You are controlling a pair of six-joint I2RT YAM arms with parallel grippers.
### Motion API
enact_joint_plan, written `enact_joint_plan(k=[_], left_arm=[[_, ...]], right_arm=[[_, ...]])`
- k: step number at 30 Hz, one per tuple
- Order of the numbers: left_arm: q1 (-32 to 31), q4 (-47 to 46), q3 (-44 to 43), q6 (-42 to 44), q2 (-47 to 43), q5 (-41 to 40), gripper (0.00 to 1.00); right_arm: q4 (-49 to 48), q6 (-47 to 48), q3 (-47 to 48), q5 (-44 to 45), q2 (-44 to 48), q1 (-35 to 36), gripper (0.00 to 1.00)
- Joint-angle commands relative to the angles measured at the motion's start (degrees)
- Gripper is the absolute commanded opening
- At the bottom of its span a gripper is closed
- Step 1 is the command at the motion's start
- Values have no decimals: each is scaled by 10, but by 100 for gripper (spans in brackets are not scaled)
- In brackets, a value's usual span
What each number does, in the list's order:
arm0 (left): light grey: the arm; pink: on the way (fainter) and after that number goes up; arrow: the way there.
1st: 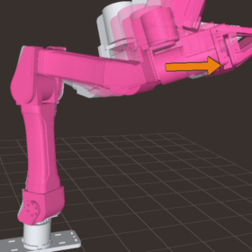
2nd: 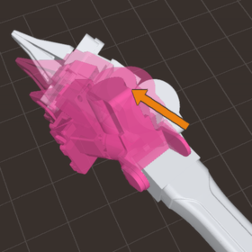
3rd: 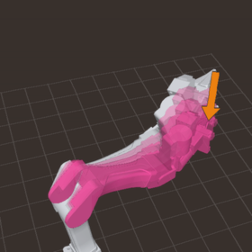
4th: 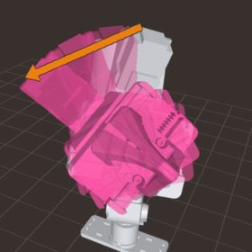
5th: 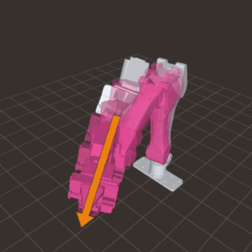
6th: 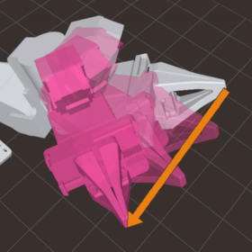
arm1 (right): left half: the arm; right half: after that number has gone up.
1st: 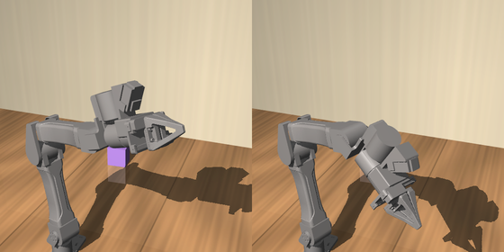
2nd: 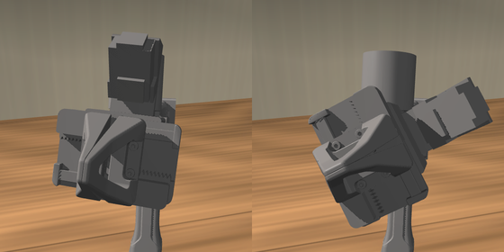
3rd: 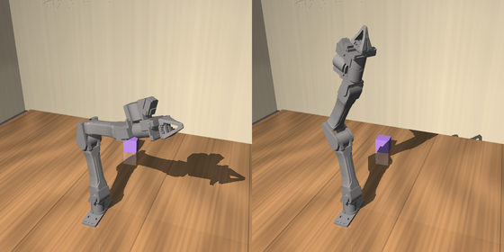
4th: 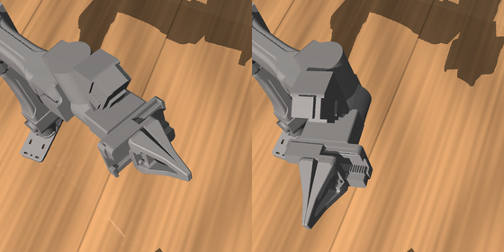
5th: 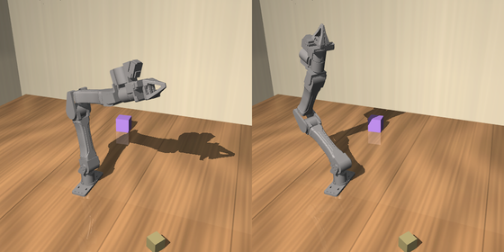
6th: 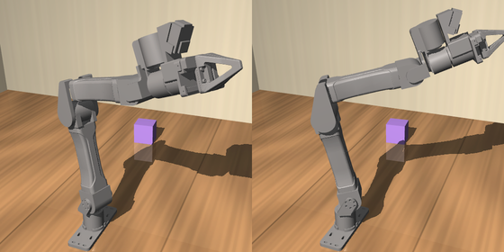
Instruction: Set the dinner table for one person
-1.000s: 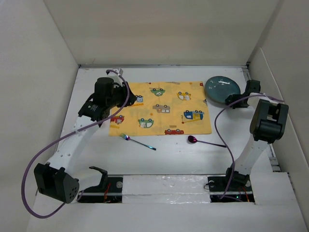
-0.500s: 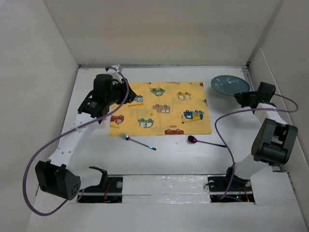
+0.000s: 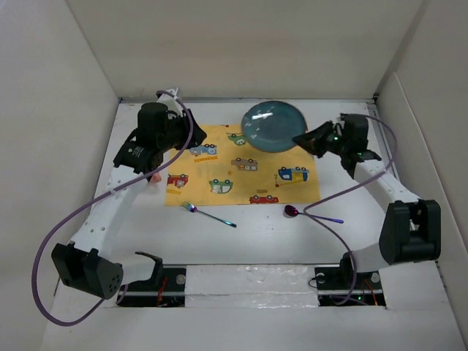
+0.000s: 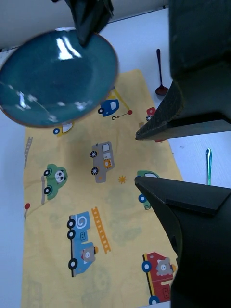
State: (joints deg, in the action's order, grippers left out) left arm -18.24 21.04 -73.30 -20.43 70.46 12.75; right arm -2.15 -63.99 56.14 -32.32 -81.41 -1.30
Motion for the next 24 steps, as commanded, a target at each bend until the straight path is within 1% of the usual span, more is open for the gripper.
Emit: enact_joint_plan(k=[1, 2, 4, 6, 9, 12, 14, 19, 24], left_arm=[[3, 27, -43, -4, -5, -27, 34], [3, 27, -43, -4, -5, -27, 34], [3, 35, -44, -3, -9, -38, 34], [3, 35, -40, -8, -14, -38, 34], [3, 36, -31, -14, -20, -35, 34], [3, 42, -27, -13, -23, -40, 34], [3, 42, -19, -13, -30, -45, 34], [3, 40, -9, -14, -34, -48, 34], [3, 40, -8, -12, -33, -49, 34]], right_arm=[[-108, -1, 10, -67, -38, 94, 0], [-115, -1, 10, -67, -38, 95, 0], [-128, -6, 28, -78, -92, 117, 0], [-146, -5, 59, -82, -124, 147, 0], [-156, -12, 86, -65, -176, 174, 0], [-159, -16, 105, -43, -212, 179, 0], [-160, -18, 110, -45, -236, 179, 0], [-151, -5, 111, -31, -269, 184, 0], [-98, 32, 100, -10, -282, 195, 0]])
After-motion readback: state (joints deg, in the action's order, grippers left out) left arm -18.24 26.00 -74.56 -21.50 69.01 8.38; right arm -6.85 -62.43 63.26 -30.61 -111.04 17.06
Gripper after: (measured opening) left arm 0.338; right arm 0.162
